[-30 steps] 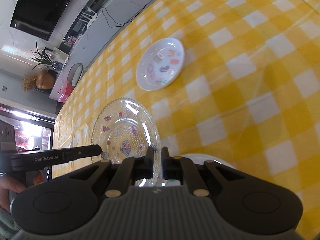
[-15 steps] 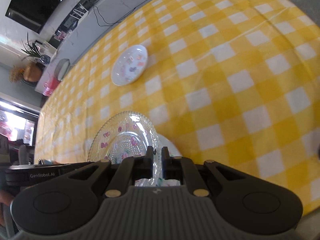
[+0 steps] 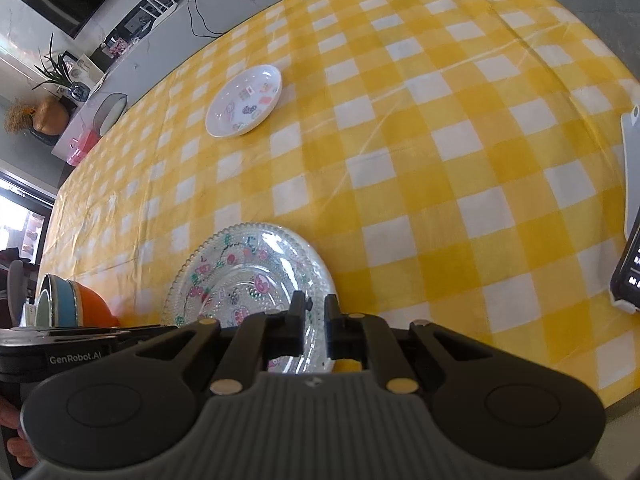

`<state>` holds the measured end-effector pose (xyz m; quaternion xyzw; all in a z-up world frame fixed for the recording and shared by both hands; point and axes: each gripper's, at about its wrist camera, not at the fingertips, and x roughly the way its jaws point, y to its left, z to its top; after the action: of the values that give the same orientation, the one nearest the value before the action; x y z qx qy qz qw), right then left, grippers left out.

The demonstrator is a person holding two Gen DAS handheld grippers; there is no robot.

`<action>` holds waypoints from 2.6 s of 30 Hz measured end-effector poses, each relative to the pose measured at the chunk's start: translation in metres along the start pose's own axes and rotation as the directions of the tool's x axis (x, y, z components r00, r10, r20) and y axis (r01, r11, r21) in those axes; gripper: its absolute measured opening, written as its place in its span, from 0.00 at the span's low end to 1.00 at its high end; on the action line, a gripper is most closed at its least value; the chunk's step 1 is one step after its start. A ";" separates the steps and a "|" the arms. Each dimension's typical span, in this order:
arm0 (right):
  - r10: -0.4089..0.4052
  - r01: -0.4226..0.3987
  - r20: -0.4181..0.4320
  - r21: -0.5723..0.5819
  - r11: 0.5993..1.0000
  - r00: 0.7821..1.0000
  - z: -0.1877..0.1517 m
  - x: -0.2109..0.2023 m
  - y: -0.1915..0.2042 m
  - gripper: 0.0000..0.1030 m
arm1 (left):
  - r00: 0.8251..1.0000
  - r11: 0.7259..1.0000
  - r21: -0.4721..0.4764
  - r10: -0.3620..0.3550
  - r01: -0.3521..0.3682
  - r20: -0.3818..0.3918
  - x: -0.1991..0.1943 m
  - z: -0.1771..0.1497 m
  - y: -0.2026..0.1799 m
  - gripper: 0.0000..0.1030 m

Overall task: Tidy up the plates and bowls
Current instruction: 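Lift the glass plate onto the Fruity plate and open the left gripper, then move the left gripper to the rim of the small white plate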

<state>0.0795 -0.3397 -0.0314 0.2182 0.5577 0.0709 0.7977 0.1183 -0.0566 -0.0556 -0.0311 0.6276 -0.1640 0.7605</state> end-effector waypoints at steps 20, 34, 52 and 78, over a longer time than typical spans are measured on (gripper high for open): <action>-0.111 0.115 0.037 -0.130 0.985 0.993 -0.009 0.000 0.020 0.12 | 0.997 0.992 0.098 0.082 -0.083 0.008 0.002 0.001 -0.012 0.21; -0.063 0.072 0.103 -0.090 0.993 0.993 -0.004 -0.013 0.017 0.34 | 0.995 0.995 0.087 0.045 -0.053 0.094 -0.018 0.012 -0.004 0.32; -0.011 0.013 0.168 -0.013 1.000 0.986 0.098 0.033 0.046 0.45 | 0.977 0.997 -0.066 0.043 -0.029 0.209 0.007 0.131 0.023 0.54; 0.062 -0.070 0.173 0.042 0.997 0.983 0.160 0.090 0.029 0.34 | 0.963 0.996 -0.080 -0.020 0.043 0.267 0.040 0.172 0.046 0.64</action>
<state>0.2637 -0.3245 -0.0513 0.2612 0.4809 0.0649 0.8344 0.3001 -0.0517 -0.0686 -0.0952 0.5256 -0.1434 0.8332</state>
